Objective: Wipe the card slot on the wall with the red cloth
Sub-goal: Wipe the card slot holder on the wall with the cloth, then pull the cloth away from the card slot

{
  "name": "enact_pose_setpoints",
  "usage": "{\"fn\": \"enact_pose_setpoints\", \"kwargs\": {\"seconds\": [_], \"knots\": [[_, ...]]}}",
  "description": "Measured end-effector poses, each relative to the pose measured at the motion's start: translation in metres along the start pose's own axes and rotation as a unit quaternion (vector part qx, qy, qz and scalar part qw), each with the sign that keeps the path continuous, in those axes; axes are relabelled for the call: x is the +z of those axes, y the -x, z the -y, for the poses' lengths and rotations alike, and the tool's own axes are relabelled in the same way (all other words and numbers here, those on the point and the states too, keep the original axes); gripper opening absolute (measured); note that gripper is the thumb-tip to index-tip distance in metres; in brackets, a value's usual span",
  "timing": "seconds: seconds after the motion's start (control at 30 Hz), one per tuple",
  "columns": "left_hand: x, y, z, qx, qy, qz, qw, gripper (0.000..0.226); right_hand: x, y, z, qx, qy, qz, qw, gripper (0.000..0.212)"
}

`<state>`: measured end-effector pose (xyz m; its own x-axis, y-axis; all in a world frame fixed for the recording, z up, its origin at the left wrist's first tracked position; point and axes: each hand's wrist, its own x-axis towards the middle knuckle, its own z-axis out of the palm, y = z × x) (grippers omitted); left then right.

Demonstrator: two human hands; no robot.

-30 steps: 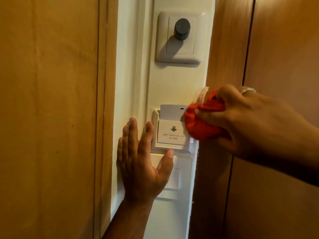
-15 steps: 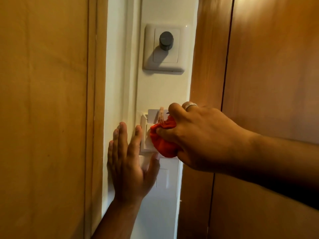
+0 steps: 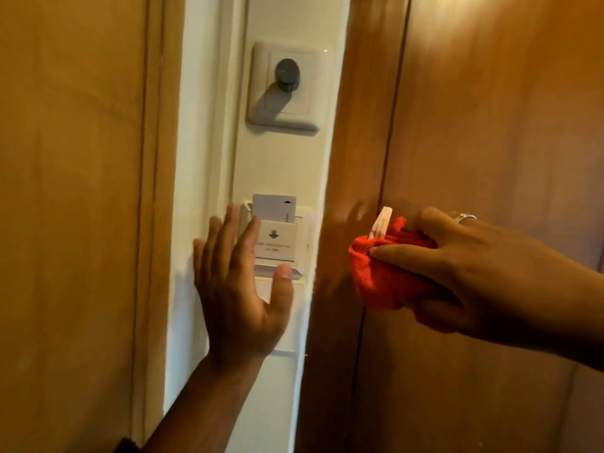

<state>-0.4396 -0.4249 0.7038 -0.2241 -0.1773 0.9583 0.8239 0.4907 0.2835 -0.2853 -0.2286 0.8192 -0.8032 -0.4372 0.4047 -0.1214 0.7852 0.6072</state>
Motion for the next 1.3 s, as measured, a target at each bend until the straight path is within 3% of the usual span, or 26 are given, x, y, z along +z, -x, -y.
{"fn": "enact_pose_setpoints", "kwargs": {"seconds": [0.07, 0.13, 0.2, 0.27, 0.37, 0.53, 0.67, 0.9, 1.07, 1.2, 1.3], "knots": [[0.002, -0.005, -0.045, 0.058, 0.069, 0.054, 0.994, 0.068, -0.001, 0.017, -0.012, 0.01, -0.022, 0.016, 1.0, 0.067], [0.006, -0.013, -0.091, -0.001, 0.138, 0.207, 0.969, 0.071, -0.006, 0.036, -0.024, 0.016, -0.067, 0.023, 0.997, 0.067], [0.017, -0.018, -0.123, -0.092, 0.22, 0.352, 0.905, 0.062, -0.01, 0.055, -0.034, 0.021, -0.13, 0.018, 0.991, 0.063], [0.035, -0.02, -0.152, -0.123, 0.298, 0.419, 0.849, 0.03, -0.012, 0.082, -0.047, 0.039, -0.18, -0.005, 0.983, 0.062], [0.06, -0.016, -0.182, -0.13, 0.343, 0.43, 0.825, 0.019, -0.006, 0.118, -0.064, 0.11, -0.279, -0.044, 0.953, 0.069], [0.115, 0.014, -0.262, -0.101, 0.356, 0.454, 0.811, 0.018, 0.021, 0.211, -0.109, 0.302, -0.45, -0.021, 0.84, 0.093], [0.159, 0.051, -0.32, -0.036, 0.325, 0.518, 0.791, 0.014, 0.047, 0.292, -0.143, 0.36, -0.479, 0.035, 0.799, 0.037], [0.236, 0.157, -0.423, -0.051, 0.324, 0.606, 0.725, 0.017, 0.091, 0.432, -0.172, 0.466, -0.445, 0.111, 0.757, 0.023], [0.273, 0.295, -0.461, -0.151, 0.314, 0.684, 0.641, 0.016, 0.166, 0.539, -0.143, 0.537, -0.478, 0.198, 0.666, 0.017], [0.266, 0.444, -0.458, -0.246, 0.263, 0.757, 0.545, 0.011, 0.248, 0.628, -0.067, 0.607, -0.499, 0.284, 0.55, 0.021], [0.24, 0.561, -0.443, -0.289, 0.211, 0.793, 0.493, 0.018, 0.308, 0.686, 0.013, 0.641, -0.49, 0.335, 0.486, 0.028]]}}
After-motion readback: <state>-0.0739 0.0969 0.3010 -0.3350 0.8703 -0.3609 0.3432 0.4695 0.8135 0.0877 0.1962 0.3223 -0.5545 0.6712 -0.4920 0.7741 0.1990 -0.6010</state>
